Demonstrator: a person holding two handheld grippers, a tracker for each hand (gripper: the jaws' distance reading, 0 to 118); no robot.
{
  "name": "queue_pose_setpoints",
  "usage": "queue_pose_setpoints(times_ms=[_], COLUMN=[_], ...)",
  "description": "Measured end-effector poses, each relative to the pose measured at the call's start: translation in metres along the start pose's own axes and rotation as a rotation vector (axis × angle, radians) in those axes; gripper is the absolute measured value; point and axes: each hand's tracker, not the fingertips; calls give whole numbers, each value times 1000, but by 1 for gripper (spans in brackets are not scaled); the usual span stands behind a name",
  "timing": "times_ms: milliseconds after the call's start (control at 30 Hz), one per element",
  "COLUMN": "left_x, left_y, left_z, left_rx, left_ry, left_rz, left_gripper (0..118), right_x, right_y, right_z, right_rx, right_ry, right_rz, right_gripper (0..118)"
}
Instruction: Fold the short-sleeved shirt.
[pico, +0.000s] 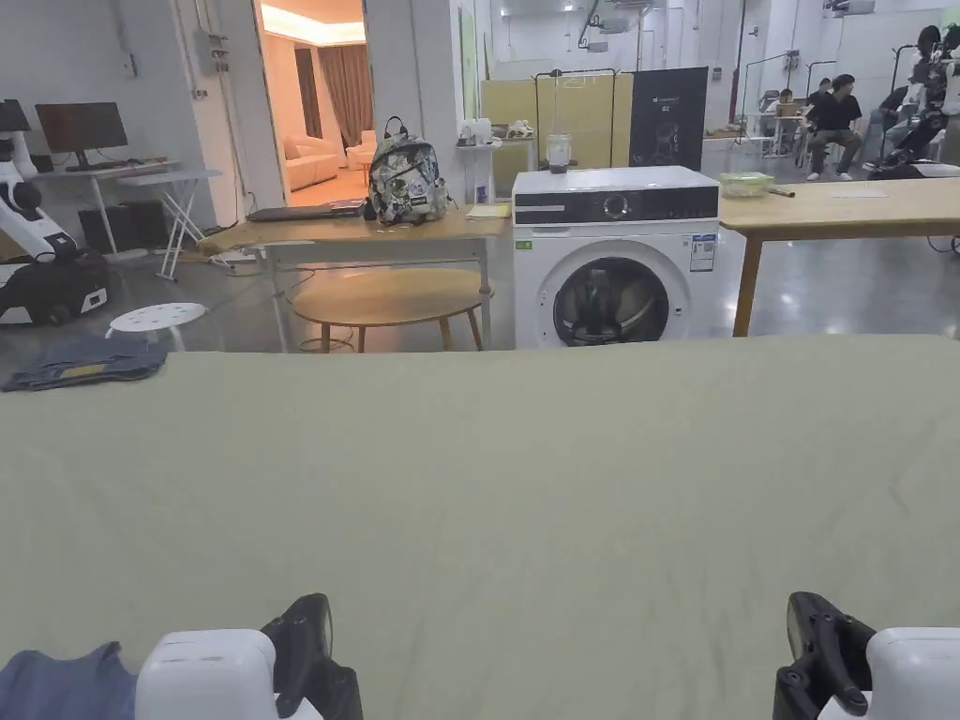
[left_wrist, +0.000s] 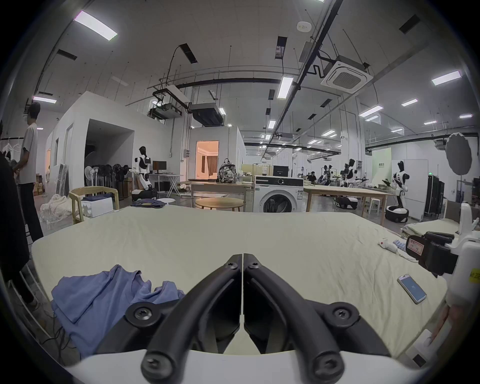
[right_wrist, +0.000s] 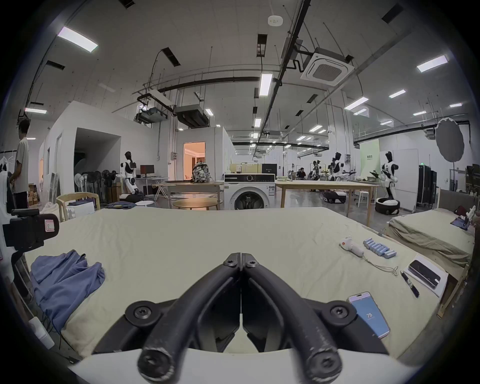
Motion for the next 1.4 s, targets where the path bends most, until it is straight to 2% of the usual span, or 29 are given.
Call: queue_pose_setpoints(times_ms=[733,1400], left_x=[-2,-2], left_y=[1,-4], left_z=[1,-6], left_rx=[-3,-28], left_ry=[-1,5], left_rz=[-5,-16], left_gripper=[0,0], right_x=[2,-5], right_y=[1,-2], right_z=[0,-5], right_rx=[2,-14], right_ry=[-6,-19], right_rz=[-22,31], right_gripper=[0,0])
